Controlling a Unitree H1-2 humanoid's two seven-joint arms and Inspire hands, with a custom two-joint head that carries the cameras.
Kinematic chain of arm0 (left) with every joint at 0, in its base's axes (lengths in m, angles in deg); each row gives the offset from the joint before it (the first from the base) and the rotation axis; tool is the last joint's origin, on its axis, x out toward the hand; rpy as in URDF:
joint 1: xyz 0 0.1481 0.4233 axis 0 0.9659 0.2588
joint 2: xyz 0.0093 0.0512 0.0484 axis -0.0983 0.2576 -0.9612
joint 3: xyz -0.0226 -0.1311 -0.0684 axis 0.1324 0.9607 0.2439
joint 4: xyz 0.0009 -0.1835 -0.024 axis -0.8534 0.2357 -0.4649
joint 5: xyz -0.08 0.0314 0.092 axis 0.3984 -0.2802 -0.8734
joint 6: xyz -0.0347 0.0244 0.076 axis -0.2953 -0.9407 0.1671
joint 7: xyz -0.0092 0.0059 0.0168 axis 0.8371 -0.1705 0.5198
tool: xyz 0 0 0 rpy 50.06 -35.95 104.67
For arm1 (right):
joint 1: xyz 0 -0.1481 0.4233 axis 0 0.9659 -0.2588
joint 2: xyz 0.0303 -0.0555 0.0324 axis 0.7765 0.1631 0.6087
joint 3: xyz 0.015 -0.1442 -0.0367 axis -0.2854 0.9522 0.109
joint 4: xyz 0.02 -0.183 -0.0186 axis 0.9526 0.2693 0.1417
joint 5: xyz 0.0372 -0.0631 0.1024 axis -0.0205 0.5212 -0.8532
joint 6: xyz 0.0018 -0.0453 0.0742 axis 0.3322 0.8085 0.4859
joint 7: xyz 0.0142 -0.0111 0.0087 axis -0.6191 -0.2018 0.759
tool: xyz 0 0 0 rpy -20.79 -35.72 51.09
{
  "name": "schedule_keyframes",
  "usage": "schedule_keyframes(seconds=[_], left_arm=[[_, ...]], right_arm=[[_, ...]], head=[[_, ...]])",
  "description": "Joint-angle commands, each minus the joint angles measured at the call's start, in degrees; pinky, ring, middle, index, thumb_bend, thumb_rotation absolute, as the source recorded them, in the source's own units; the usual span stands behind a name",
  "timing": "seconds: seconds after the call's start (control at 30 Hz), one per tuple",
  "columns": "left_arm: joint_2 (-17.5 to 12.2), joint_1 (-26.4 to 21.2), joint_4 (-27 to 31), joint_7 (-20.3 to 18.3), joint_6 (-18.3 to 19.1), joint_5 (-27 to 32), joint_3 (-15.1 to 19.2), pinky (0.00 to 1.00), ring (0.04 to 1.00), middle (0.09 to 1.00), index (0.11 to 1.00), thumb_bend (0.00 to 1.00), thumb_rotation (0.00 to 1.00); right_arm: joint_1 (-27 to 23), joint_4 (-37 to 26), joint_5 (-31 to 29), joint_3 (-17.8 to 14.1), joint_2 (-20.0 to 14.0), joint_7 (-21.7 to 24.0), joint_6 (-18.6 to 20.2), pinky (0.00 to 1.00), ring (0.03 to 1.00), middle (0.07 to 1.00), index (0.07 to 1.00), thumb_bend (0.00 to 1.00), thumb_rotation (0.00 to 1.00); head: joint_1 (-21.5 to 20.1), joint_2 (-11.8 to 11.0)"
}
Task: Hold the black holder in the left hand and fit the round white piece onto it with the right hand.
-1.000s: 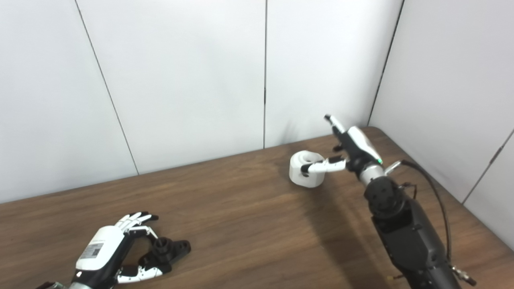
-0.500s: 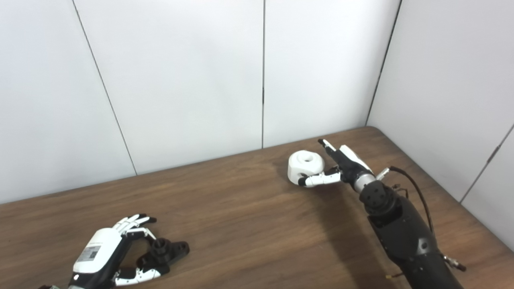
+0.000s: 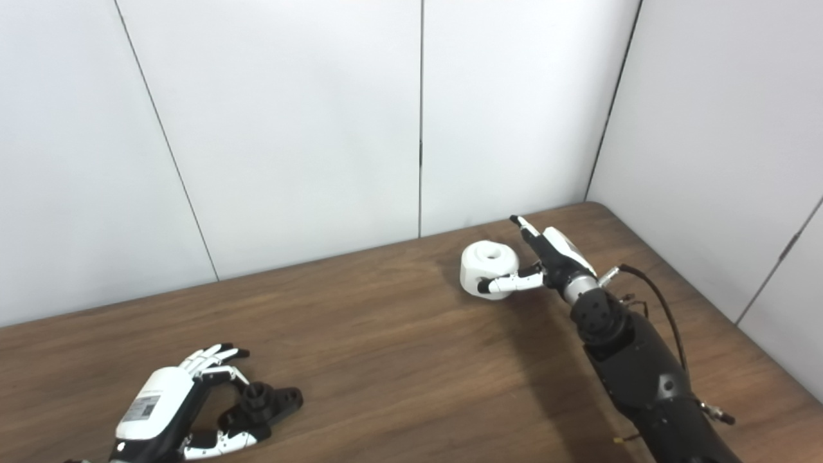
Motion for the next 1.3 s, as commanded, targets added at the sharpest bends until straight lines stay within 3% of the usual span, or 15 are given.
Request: schedule_keyframes(seconds=[0.0, 0.27, 0.43, 0.83, 1.03, 1.17, 1.2, 1.27], left_arm=[[-1.9, 6.5, -3.2, -10.1, 1.6, -4.2, -5.0, 0.93, 0.912, 0.845, 0.485, 0.52, 0.05], [-1.7, 6.7, -2.8, -10.5, 2.3, -4.1, -5.2, 0.94, 0.918, 0.85, 0.485, 0.52, 0.05], [-1.5, 6.7, -3.5, -9.9, 2.0, -4.0, -5.1, 0.95, 0.921, 0.85, 0.485, 0.52, 0.05], [-1.2, 7.0, -4.6, -9.2, 1.6, -4.3, -5.4, 0.96, 0.926, 0.859, 0.485, 0.52, 0.05], [-0.9, 7.2, -4.7, -8.9, 1.6, -4.0, -5.2, 0.95, 0.922, 0.855, 0.485, 0.52, 0.05], [-0.9, 7.2, -4.7, -9.0, 1.6, -3.8, -5.2, 0.97, 0.924, 0.856, 0.485, 0.52, 0.05], [-0.9, 7.3, -4.7, -8.9, 1.6, -3.9, -5.3, 0.97, 0.924, 0.856, 0.485, 0.52, 0.05], [-0.9, 7.3, -4.7, -8.6, 1.5, -4.1, -5.3, 0.97, 0.922, 0.856, 0.485, 0.52, 0.05]], right_arm=[[-1.4, 0.9, 0.8, 1.2, -0.4, 0.2, 0.1, 0.82, 0.975, 1.0, 0.944, 0.99, 0.4], [-2.9, 1.2, 3.2, 5.0, -0.7, 1.7, 1.1, 0.74, 0.961, 1.0, 0.885, 0.98, 0.37], [-3.5, -0.1, 5.3, 7.9, -1.8, 4.3, 3.3, 0.77, 0.949, 1.0, 0.824, 0.96, 0.34], [-3.8, -0.5, 6.3, 9.2, -1.8, 4.4, 4.6, 0.76, 0.917, 0.978, 0.779, 0.91, 0.33], [-4.1, 1.2, 9.4, 9.3, 0.9, -1.0, 4.9, 0.81, 0.937, 0.947, 0.659, 0.85, 0.32], [-4.4, 3.7, 11.6, 9.1, 2.7, -7.0, 2.4, 0.76, 0.896, 0.882, 0.566, 0.76, 0.26], [-4.4, 4.3, 11.9, 9.0, 3.2, -8.5, 1.8, 0.76, 0.882, 0.859, 0.519, 0.62, 0.19], [-4.5, 5.2, 12.1, 9.0, 3.8, -10.6, 0.9, 0.76, 0.869, 0.836, 0.494, 0.54, 0.16]], head=[[0.0, 0.1], [0.4, 0.7], [0.6, 0.9], [1.3, 1.6], [1.7, 1.7], [2.1, 1.8], [2.1, 1.8], [2.5, 1.9]])
